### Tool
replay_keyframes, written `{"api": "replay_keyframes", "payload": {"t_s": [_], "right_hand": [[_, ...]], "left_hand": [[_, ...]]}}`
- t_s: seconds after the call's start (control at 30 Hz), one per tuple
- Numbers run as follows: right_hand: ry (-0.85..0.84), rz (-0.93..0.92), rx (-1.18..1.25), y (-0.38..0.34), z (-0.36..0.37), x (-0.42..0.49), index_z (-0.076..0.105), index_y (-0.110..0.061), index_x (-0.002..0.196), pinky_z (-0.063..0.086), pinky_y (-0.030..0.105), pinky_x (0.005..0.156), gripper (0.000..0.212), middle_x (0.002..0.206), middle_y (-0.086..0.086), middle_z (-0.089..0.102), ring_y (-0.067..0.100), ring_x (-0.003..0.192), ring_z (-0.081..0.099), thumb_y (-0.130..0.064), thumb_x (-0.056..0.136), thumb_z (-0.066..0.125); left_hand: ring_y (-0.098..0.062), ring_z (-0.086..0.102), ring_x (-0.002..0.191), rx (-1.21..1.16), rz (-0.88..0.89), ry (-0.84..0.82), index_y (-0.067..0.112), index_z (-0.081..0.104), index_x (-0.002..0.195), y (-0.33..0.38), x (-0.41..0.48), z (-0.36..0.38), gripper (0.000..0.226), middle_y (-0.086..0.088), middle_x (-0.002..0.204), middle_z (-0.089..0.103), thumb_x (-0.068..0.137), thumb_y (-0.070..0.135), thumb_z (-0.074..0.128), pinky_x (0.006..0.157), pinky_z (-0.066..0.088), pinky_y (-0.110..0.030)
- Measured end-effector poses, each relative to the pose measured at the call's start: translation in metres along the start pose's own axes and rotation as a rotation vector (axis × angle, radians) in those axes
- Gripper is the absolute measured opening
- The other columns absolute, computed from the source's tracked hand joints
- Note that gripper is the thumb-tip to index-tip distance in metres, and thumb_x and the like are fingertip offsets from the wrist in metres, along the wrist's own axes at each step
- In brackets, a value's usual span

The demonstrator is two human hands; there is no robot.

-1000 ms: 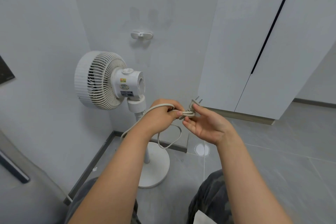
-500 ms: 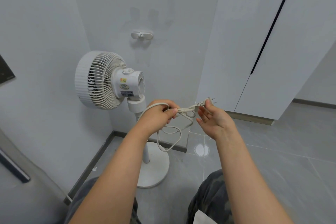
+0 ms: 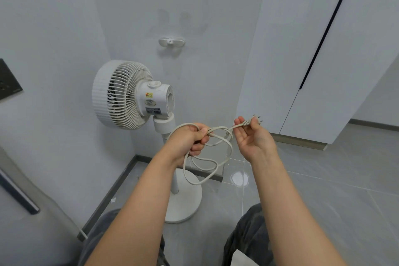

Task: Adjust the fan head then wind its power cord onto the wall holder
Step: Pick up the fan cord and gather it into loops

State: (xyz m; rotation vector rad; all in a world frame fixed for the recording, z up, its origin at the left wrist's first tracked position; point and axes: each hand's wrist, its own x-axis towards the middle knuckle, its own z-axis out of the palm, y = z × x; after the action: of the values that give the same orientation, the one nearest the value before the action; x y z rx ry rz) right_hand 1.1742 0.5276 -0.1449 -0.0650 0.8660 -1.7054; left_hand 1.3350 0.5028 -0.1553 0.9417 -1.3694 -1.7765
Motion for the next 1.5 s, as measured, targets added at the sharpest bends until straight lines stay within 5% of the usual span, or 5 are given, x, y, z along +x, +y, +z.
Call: {"api": "replay_keyframes", "payload": {"t_s": [0.5, 0.63, 0.87, 1.27, 1.5], "right_hand": [[0.148, -0.112, 0.096, -0.013, -0.001, 0.040, 0.052, -0.004, 0.088, 0.053, 0.032, 0.091, 0.019, 0.077, 0.009, 0.055, 0.017, 0.066, 0.057, -0.018, 0.098, 0.046], [0.191, -0.118, 0.025, -0.013, -0.005, 0.041, 0.051, -0.006, 0.077, 0.055, 0.023, 0.048, 0.029, 0.069, 0.005, 0.053, 0.013, 0.056, 0.055, -0.026, 0.097, 0.049], [0.128, -0.180, -0.084, -0.017, -0.008, 0.041, 0.053, -0.009, 0.077, 0.022, 0.015, 0.030, 0.028, 0.061, 0.001, 0.041, 0.005, 0.028, 0.026, -0.026, 0.099, 0.046], [-0.156, -0.161, -0.802, 0.008, -0.017, 0.031, 0.034, -0.013, 0.141, 0.042, 0.042, 0.100, 0.047, 0.124, 0.014, 0.056, 0.022, 0.105, 0.058, -0.012, 0.095, 0.045], [-0.368, -0.004, -0.676, 0.009, -0.019, 0.021, 0.057, -0.019, 0.117, 0.044, 0.036, 0.095, 0.031, 0.115, 0.012, 0.063, 0.021, 0.105, 0.060, -0.033, 0.101, 0.035]], "left_hand": [[0.001, 0.023, 0.029, 0.014, -0.131, -0.165, 0.004, 0.052, 0.075, 0.005, -0.003, -0.005, 0.032, 0.006, 0.044, 0.041, 0.099, 0.004, 0.030, 0.030, 0.016, -0.010], [-0.002, 0.024, 0.030, 0.102, -0.055, 0.052, 0.006, 0.054, 0.076, 0.002, 0.004, -0.004, 0.028, 0.002, 0.049, 0.042, 0.098, 0.005, 0.037, 0.032, 0.015, -0.013], [-0.013, 0.032, 0.047, 0.487, -0.085, 0.217, 0.011, 0.059, 0.072, -0.008, 0.009, -0.005, 0.019, -0.003, 0.058, 0.045, 0.089, 0.017, 0.058, 0.045, 0.024, -0.021], [-0.001, 0.031, 0.030, 0.036, 0.011, 0.268, 0.006, 0.054, 0.072, -0.009, 0.011, -0.002, 0.025, -0.007, 0.062, 0.048, 0.096, 0.009, 0.046, 0.031, 0.020, -0.013], [-0.002, 0.033, 0.034, 0.109, -0.005, 0.221, 0.005, 0.057, 0.074, -0.006, 0.013, -0.002, 0.021, -0.005, 0.063, 0.049, 0.094, 0.010, 0.051, 0.033, 0.023, -0.013]]}}
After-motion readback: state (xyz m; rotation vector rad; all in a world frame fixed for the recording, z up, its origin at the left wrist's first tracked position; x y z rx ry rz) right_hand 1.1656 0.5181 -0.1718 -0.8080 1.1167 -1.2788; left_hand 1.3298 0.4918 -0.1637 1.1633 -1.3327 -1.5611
